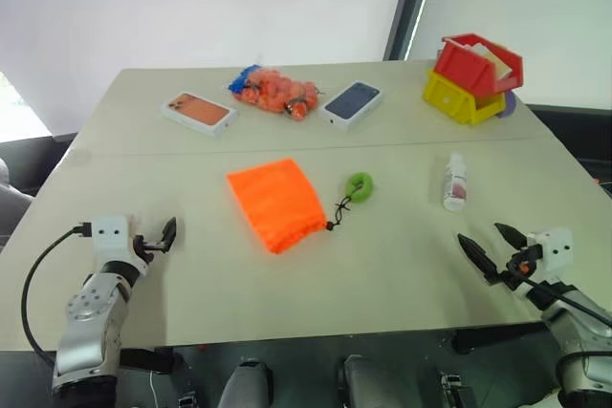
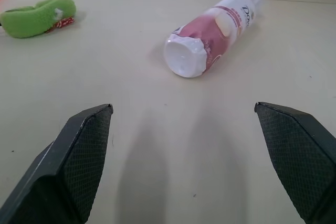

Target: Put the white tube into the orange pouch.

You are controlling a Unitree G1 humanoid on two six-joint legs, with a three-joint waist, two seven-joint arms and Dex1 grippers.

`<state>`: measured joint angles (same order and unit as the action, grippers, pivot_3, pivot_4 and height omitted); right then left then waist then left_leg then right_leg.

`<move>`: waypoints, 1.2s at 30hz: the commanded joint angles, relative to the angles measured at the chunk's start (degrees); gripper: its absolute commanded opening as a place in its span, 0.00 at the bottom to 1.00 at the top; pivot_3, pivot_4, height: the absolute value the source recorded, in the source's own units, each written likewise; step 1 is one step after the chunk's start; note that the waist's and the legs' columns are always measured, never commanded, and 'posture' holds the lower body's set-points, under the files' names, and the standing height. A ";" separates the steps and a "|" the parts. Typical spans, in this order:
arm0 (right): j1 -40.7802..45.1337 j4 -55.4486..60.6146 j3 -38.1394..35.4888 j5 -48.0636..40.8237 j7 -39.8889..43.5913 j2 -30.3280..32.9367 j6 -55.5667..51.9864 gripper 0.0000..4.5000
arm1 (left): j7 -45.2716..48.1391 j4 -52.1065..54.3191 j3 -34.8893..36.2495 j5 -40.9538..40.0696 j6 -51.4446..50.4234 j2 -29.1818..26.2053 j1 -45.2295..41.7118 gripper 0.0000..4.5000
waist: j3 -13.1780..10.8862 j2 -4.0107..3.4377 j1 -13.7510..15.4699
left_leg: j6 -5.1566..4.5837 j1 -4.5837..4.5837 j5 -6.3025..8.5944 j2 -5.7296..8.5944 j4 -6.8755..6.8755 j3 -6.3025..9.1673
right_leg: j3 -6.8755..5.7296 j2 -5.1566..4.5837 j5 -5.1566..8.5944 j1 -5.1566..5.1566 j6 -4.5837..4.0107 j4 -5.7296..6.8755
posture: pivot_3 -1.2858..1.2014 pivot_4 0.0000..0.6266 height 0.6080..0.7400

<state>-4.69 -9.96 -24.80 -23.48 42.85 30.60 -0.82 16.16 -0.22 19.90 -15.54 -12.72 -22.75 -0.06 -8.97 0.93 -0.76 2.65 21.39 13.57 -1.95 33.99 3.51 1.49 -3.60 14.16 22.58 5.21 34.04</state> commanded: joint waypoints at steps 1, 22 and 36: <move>-0.17 3.21 -0.44 -0.82 -0.83 -0.11 0.21 1.00 | -0.04 1.12 1.11 -0.44 0.34 -0.63 -0.81 0.99 | 0.00 0.00 -0.04 | 0.00 0.00 0.00 0.00 0.00 0.00 | 0.00 0.00 0.00 0.00 0.00 0.00 | 0.52 0.24 1.00; -1.94 17.06 5.89 -3.34 -1.29 -0.22 -7.64 1.00 | 12.35 15.75 -16.11 4.30 6.20 -2.47 -2.61 0.99 | 0.00 -0.01 0.15 | 0.00 0.04 0.00 0.01 0.00 -0.01 | 0.01 -0.03 0.00 0.00 -0.01 -0.02 | 0.52 0.24 1.00; -3.48 33.13 20.42 -0.10 -2.08 -1.97 -12.37 1.00 | 15.39 19.55 -37.01 29.18 6.48 -7.81 -8.38 0.99 | -0.06 -0.08 0.01 | 0.11 0.10 0.07 0.00 0.02 -0.01 | 0.03 -0.04 0.02 0.27 -0.01 -0.19 | 0.52 0.24 1.00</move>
<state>-8.80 20.02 -5.29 -23.62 40.98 28.63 -13.18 34.01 18.48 -16.98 10.17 -5.36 -31.14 -7.40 -9.02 0.85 -0.75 2.74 21.51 13.63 -1.94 34.01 3.50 1.52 -3.65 14.17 22.83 5.19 33.79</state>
